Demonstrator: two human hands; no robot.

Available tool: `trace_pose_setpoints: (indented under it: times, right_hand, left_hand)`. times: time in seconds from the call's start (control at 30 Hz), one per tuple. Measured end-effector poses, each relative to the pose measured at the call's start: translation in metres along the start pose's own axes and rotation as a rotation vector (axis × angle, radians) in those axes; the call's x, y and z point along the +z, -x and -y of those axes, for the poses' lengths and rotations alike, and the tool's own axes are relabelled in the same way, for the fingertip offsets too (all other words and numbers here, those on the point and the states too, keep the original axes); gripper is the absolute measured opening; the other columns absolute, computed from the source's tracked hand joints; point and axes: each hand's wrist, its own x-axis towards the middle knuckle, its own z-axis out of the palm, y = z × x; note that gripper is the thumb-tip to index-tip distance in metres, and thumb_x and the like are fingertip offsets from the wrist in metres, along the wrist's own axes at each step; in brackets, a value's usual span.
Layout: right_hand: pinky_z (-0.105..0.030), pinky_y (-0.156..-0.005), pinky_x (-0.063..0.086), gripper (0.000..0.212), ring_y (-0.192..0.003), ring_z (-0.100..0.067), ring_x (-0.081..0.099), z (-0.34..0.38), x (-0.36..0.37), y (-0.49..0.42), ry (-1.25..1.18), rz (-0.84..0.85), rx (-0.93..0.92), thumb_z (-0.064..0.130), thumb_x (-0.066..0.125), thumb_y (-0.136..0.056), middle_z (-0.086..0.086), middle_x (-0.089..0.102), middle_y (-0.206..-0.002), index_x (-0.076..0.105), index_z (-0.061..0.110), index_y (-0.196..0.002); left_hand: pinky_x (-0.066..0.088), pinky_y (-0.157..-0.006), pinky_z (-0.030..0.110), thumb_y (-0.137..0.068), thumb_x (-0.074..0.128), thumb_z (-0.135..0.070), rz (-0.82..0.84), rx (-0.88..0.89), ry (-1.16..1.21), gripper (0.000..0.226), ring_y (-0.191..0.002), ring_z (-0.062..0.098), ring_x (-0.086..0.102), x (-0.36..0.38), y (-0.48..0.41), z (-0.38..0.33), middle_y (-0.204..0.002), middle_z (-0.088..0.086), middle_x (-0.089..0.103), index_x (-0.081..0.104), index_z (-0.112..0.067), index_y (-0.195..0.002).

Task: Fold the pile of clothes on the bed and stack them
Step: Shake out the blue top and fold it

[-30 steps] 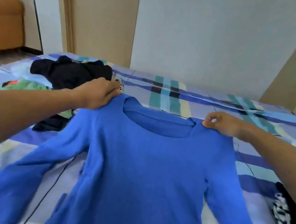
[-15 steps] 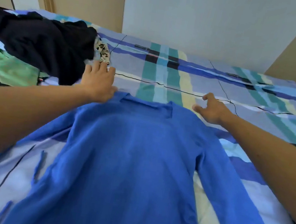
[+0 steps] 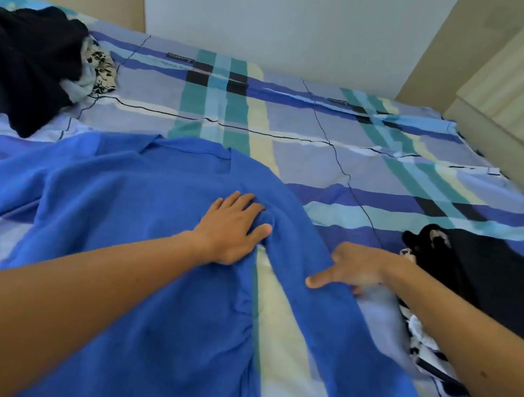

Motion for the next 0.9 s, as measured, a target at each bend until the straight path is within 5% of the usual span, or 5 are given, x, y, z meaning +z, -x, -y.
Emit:
trace_pose_setpoints:
  times: [0.17, 0.3, 0.47, 0.63, 0.9]
  right_hand:
    - [-0.026, -0.070, 0.057, 0.014, -0.087, -0.022, 0.074, -0.013, -0.014, 0.017, -0.272, 0.019, -0.098, 0.014, 0.072, -0.089, -0.003, 0.078, -0.095, 0.072, 0.006, -0.100]
    - [-0.025, -0.060, 0.057, 0.012, -0.073, -0.019, 0.069, -0.009, -0.084, 0.017, -0.492, -0.220, -0.175, 0.003, 0.059, -0.096, -0.013, 0.072, -0.098, 0.067, 0.004, -0.105]
    - [-0.031, -0.066, 0.045, 0.023, -0.077, -0.021, 0.056, 0.014, -0.191, 0.033, 0.031, -0.521, -0.202, 0.032, 0.076, -0.087, -0.002, 0.062, -0.083, 0.066, 0.011, -0.087]
    - [-0.031, -0.073, 0.044, 0.030, -0.091, -0.023, 0.058, 0.012, -0.217, 0.030, 0.500, -0.472, -0.086, 0.047, 0.080, -0.078, 0.002, 0.066, -0.092, 0.074, 0.021, -0.090]
    - [-0.034, -0.065, 0.035, 0.057, -0.058, -0.019, 0.043, -0.098, -0.152, -0.033, 0.362, -0.176, 0.060, 0.068, 0.075, -0.071, 0.010, 0.046, -0.049, 0.055, 0.018, -0.053]
  left_hand:
    - [0.002, -0.125, 0.043, -0.085, -0.003, -0.071, -0.078, -0.017, -0.076, 0.088, -0.155, 0.019, -0.001, 0.024, 0.007, 0.004, -0.168, -0.003, 0.006, 0.016, -0.027, -0.159]
    - [0.002, -0.125, 0.041, -0.080, -0.006, -0.074, -0.100, -0.055, 0.010, 0.095, -0.155, 0.016, 0.000, 0.021, 0.001, 0.001, -0.168, -0.005, 0.007, 0.011, -0.025, -0.160]
    - [0.004, -0.125, 0.042, -0.084, 0.001, -0.077, -0.155, -0.090, 0.140, 0.093, -0.155, 0.018, 0.005, 0.009, -0.012, -0.012, -0.167, -0.003, 0.013, 0.017, -0.023, -0.159]
    - [-0.002, -0.125, 0.043, -0.070, -0.020, -0.086, -0.129, -0.117, 0.014, 0.114, -0.155, 0.018, -0.003, 0.024, -0.014, -0.015, -0.168, -0.003, 0.006, 0.012, -0.024, -0.160]
    - [-0.002, -0.125, 0.045, -0.075, -0.022, -0.080, -0.151, -0.116, -0.157, 0.106, -0.155, 0.021, -0.005, 0.039, -0.017, -0.012, -0.168, -0.001, 0.004, 0.007, -0.026, -0.160]
